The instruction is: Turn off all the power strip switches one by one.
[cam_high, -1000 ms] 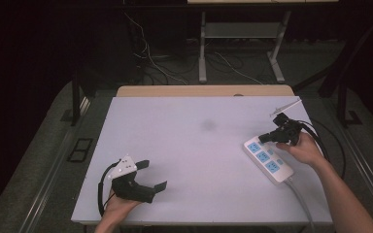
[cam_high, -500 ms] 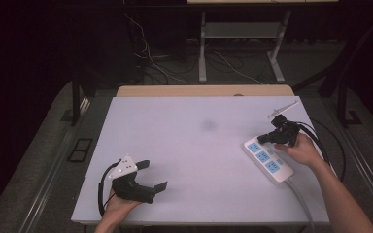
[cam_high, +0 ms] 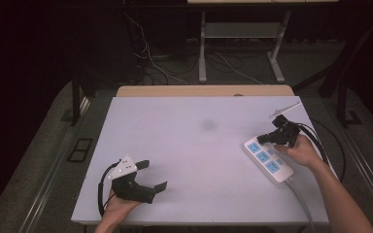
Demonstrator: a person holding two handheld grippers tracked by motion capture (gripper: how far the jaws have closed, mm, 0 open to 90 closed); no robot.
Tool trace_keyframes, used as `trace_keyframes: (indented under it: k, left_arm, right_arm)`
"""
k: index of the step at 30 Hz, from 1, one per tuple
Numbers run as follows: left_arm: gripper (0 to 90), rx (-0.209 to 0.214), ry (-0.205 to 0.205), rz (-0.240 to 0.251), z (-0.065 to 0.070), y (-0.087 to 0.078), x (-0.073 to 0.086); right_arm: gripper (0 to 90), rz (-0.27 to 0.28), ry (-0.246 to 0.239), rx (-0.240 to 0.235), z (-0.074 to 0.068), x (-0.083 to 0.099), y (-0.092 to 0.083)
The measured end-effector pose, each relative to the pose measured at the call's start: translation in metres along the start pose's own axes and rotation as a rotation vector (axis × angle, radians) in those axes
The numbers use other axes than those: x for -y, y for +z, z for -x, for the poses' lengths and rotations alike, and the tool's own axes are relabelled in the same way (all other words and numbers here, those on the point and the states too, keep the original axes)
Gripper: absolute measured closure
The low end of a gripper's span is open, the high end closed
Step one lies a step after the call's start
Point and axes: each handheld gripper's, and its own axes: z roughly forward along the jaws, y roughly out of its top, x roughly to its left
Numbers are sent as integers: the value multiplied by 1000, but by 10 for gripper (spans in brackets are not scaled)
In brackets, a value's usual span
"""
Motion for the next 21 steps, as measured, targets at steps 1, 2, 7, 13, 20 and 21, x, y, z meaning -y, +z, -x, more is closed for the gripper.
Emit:
trace_keyframes:
  k: [1, 2, 7, 13, 20, 21]
  left_arm:
    - [0, -1, -1, 0, 0, 0, 0]
    - [0, -1, 0, 0, 0, 0, 0]
    - [0, -2, 1, -1, 0, -1, 0]
    - [0, -2, -1, -1, -1, 0, 0]
    - [0, -3, 1, -3, -1, 0, 0]
    - [0, -3, 1, -3, -1, 0, 0]
  right_arm:
    - [900, -4, -13, 11, -1, -1, 0]
    - [900, -6, -17, 18, -3, -1, 0]
    - [900, 12, -7, 17, -2, 1, 0]
    - [900, 5, -20, 31, -6, 1, -1]
    - [900, -17, -52, 75, -15, 0, -8]
    - [900, -9, -54, 73, -16, 0, -10]
